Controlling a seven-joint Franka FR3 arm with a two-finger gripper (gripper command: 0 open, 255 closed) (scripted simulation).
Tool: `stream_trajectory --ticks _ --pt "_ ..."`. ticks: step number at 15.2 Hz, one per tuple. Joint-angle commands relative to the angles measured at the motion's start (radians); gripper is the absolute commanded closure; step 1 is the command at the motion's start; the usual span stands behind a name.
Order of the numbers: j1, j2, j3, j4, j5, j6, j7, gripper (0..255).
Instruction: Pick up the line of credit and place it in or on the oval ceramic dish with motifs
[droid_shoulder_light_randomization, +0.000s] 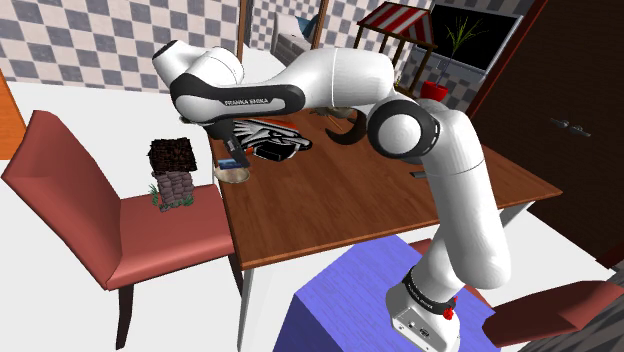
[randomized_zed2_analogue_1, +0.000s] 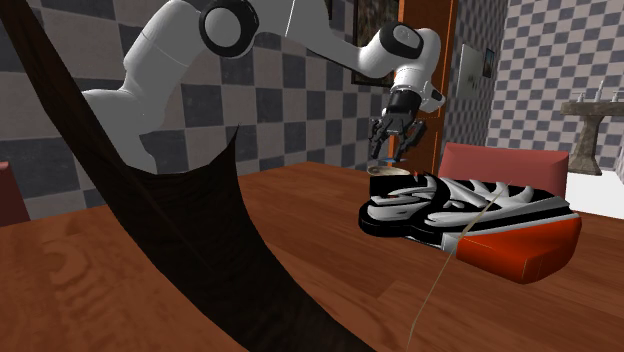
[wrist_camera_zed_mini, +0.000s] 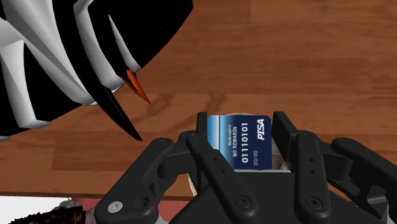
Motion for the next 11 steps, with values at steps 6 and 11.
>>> stream_trajectory --ticks 6,11 --pt "0.000 0.001 0.000 -0.002 0.000 0.004 0.002 255" --pt "0.000 0.001 0.000 -0.002 0.000 0.004 0.002 0"
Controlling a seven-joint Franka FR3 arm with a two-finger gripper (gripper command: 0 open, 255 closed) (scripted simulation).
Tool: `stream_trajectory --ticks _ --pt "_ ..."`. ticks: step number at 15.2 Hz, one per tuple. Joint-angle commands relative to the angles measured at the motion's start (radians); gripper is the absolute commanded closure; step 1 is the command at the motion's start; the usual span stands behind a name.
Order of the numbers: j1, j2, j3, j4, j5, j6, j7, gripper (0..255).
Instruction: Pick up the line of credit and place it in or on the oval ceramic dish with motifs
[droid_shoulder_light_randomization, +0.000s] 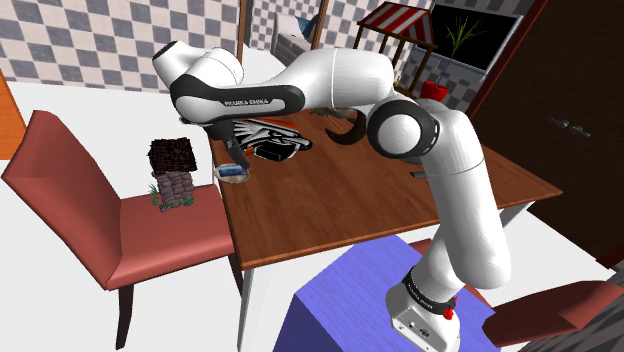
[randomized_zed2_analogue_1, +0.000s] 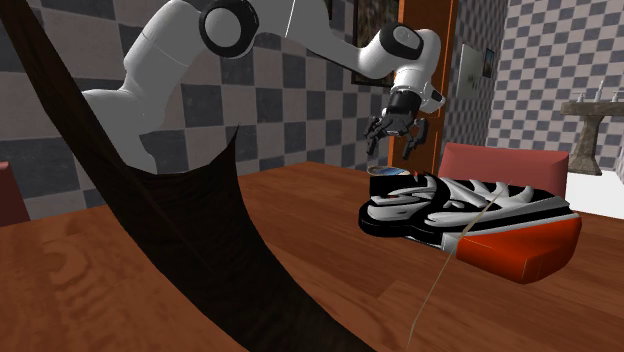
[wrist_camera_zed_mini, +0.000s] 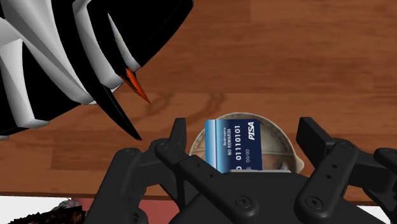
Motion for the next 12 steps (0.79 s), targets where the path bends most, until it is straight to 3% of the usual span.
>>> stream_trajectory --ticks 1,5,12 --pt "0.000 0.000 0.000 0.000 0.000 0.000 0.000 0" --pt "0.080 0.151 -0.021 0.367 -0.020 -0.203 -0.065 0" --pt "0.080 0.151 -0.022 0.367 -0.019 -0.203 -0.065 0"
